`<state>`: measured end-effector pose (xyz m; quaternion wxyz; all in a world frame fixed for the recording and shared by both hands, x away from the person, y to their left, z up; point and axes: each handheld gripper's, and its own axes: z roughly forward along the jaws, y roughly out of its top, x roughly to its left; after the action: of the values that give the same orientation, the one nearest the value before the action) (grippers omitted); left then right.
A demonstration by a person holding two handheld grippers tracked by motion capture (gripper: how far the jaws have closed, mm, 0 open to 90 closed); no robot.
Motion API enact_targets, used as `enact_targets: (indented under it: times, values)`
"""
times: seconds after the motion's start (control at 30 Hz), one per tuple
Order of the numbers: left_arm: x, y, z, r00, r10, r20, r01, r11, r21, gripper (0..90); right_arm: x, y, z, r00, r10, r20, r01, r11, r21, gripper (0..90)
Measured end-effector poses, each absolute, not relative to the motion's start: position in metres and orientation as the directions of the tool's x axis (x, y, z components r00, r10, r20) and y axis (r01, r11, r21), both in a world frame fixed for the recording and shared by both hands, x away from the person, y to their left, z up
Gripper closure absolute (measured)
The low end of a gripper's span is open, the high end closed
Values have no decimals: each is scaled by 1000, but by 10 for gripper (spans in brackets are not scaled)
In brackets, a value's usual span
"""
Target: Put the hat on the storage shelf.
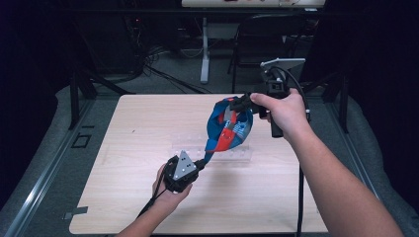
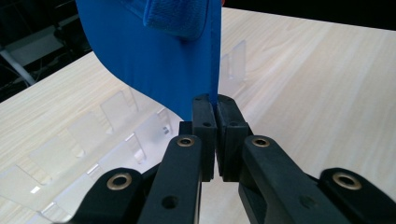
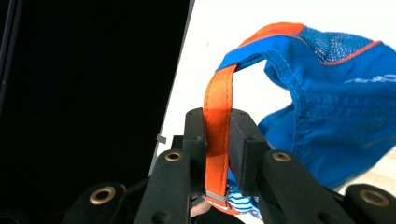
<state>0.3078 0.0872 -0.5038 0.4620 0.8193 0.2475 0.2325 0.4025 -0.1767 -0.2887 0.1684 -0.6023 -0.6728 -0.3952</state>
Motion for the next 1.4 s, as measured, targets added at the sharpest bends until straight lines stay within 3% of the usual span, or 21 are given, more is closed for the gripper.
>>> enact_targets:
  times: [1.1,1.4]
  values:
    - [328,93,-524,748,656,103,262,-435,862,882,414,-175,-331,-172,683,710,967,-22,255,778]
    - [330,96,-523,759,642,109,237,-429,872,882,416,-176,-336,-166,679,715,966,-33,256,778]
